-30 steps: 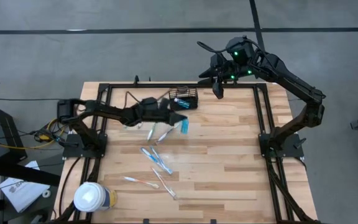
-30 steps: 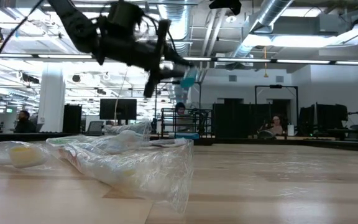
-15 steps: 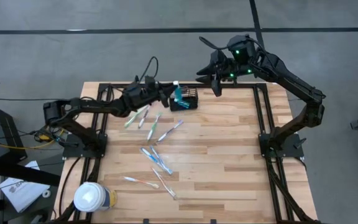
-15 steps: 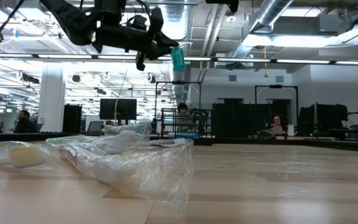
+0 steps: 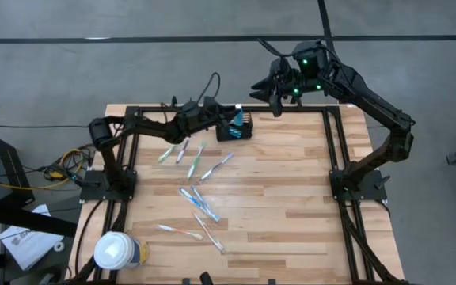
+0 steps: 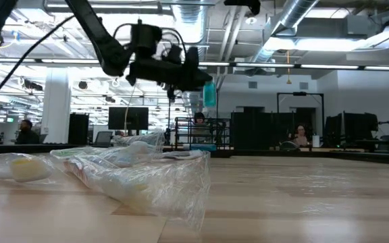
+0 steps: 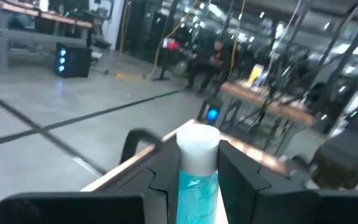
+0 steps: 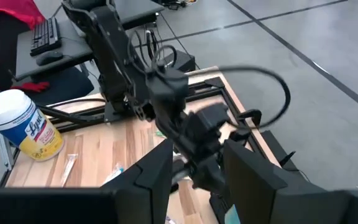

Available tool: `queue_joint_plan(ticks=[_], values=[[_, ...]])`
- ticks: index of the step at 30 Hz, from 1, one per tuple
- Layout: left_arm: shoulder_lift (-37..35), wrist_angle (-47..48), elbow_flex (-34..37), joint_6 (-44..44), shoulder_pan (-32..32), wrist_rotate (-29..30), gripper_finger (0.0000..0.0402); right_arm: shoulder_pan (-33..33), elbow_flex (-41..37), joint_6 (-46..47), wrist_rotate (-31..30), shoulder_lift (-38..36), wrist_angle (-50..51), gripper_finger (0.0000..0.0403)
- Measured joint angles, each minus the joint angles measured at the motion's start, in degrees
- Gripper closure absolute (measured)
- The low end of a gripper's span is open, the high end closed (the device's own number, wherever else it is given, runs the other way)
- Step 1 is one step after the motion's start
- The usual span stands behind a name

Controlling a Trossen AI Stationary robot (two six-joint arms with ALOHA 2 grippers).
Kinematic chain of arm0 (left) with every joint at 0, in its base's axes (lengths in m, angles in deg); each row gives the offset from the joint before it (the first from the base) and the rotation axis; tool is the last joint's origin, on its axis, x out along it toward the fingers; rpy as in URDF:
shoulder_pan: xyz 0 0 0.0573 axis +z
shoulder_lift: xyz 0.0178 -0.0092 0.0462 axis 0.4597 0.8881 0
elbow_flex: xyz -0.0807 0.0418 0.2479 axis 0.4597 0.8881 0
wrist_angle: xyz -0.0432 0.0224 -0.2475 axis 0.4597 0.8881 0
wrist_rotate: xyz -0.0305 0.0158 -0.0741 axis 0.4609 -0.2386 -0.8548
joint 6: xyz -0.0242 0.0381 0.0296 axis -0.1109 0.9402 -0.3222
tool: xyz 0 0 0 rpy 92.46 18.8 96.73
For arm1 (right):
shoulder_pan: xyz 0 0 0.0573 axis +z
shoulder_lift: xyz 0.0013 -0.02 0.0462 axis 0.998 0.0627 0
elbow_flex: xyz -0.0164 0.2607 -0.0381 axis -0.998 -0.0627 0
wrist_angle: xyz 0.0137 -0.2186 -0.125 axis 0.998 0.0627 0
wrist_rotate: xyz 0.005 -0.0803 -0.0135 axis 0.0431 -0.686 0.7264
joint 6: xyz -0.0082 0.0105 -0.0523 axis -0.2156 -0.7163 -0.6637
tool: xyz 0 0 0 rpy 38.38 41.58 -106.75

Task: Pick & Place toothbrushing station
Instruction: Put the blue mouthwash into the black wire organizer

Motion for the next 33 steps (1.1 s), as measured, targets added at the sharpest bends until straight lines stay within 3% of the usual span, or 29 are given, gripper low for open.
queue_joint_plan(ticks=[18, 33], values=[[2.67, -0.72, -0.38, 13.37, 1.14, -0.19, 0.0329, -0.33, 0.0, -0.07, 0.0, 0.0, 1.17, 0.0269], [8.81, -7.28, 0.71, 11.44, 1.53, -2.1, 0.0329, 0.27, 0.0, -0.04, 0.04, 0.0, 1.26, 0.0269]])
